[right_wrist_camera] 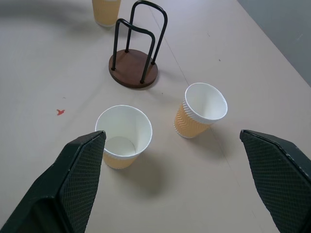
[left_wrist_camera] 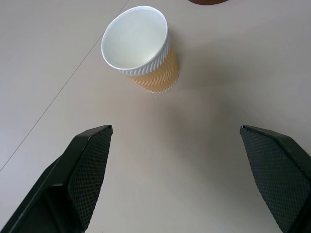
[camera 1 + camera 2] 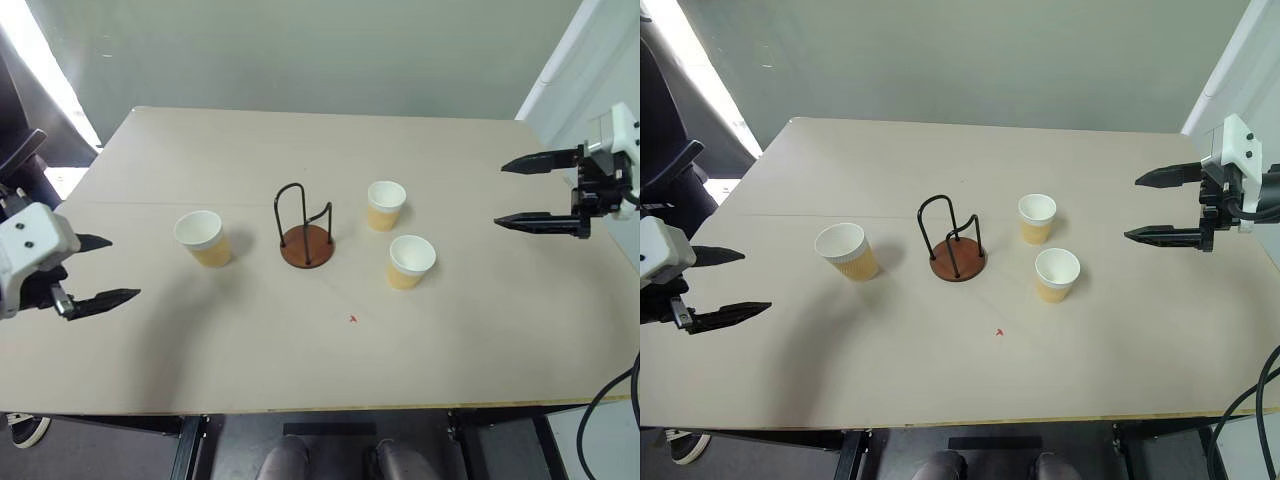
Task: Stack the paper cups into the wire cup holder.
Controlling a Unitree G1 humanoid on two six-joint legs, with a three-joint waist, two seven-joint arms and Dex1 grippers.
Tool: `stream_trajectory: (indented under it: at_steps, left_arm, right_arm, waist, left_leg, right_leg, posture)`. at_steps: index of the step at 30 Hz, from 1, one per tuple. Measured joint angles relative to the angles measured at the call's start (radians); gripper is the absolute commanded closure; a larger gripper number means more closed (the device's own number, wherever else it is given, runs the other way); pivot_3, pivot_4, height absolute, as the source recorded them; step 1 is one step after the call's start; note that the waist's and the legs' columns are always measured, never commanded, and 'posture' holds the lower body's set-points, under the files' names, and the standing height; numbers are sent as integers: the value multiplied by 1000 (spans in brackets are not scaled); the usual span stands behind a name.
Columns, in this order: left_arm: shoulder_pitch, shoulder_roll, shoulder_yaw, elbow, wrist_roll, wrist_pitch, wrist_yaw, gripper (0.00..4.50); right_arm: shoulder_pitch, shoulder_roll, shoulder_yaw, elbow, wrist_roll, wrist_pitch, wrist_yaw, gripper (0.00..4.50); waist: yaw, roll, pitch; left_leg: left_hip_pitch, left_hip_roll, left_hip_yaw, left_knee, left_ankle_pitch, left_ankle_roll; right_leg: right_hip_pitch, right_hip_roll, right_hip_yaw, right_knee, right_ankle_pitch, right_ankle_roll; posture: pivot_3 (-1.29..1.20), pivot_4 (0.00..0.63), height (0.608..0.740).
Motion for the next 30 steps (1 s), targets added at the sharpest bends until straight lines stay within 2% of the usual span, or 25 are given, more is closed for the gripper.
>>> stream_trajectory:
  at_steps: [9, 12, 15, 19, 23, 30]
  left_arm:
    - [5, 0, 10, -1, 1, 0, -10, 13]
    - [-89, 0, -22, -1, -33, 2, -6, 13]
    - [-219, 1, -135, -10, -70, -2, -6, 13]
    - [-449, -16, -356, 52, -35, -29, 4, 13]
    - [-726, -150, -574, 191, 65, -22, 50, 13]
    - [-894, -356, -758, 393, 148, -41, 43, 13]
  right_arm:
    - [-12, 20, 5, 15, -5, -4, -4, 0]
    - [-12, 22, 5, 18, -9, -6, -5, 0]
    - [-15, 28, 7, 21, -16, -7, -18, 0]
    - [-7, 20, 1, -4, -15, 4, -28, 0]
    - [45, -4, -25, -64, 2, 32, -52, 0]
    - [182, -39, -118, -202, 58, 113, -106, 0]
  waist:
    - [0, 0, 0]
    - [6, 0, 0]
    - [10, 0, 0]
    - [11, 0, 0]
    - [14, 0, 0]
    - [9, 0, 0]
  left_leg:
    - [0, 0, 0, 0, 0, 0]
    - [0, 0, 0, 1, 0, 0]
    - [0, -1, -1, 3, 0, 0]
    - [-1, -1, -1, 3, 0, 0]
    - [-2, -1, 0, 4, 0, 0]
    - [-11, 0, 4, 8, 0, 1]
  right_leg:
    - [0, 0, 0, 0, 0, 0]
    - [0, 0, 0, 0, 0, 0]
    - [0, -1, 0, 1, 0, 0]
    - [-2, -2, 0, 1, 0, 0]
    - [-2, -3, 0, 1, 0, 0]
    - [-4, -2, 0, -5, 3, 5]
  posture:
    - [0, 150, 740]
    - [0, 150, 740]
    - [0, 150, 740]
    - [0, 150, 740]
    - [0, 150, 740]
    - [0, 150, 740]
